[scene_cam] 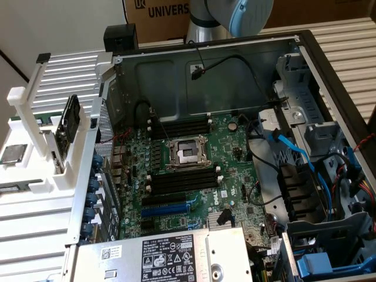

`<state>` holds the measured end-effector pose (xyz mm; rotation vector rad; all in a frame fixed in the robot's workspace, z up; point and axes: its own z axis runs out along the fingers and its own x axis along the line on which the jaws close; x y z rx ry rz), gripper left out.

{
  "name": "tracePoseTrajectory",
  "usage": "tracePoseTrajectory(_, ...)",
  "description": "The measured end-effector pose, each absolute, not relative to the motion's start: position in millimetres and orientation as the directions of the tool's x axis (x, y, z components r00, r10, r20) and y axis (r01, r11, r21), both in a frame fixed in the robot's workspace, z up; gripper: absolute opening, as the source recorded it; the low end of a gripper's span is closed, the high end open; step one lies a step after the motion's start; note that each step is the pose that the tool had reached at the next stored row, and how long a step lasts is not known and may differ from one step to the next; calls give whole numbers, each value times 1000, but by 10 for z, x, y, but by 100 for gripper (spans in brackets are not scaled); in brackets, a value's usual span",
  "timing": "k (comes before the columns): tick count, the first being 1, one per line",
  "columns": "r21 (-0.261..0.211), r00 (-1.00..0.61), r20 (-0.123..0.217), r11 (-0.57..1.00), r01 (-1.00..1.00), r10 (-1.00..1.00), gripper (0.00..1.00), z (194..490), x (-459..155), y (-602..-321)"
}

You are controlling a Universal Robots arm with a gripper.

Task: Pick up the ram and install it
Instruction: 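Pick up the ram and move it above insertion slot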

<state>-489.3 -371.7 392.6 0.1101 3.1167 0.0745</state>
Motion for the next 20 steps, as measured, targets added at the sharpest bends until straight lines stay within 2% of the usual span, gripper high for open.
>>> tracePoseTrajectory(13,48,-992,-21,991,-124,-123,10,3909,-4893,-3712)
tracePoseTrajectory(20,48,-953,-21,952,-303,-303,10,3900,-4893,-3712)
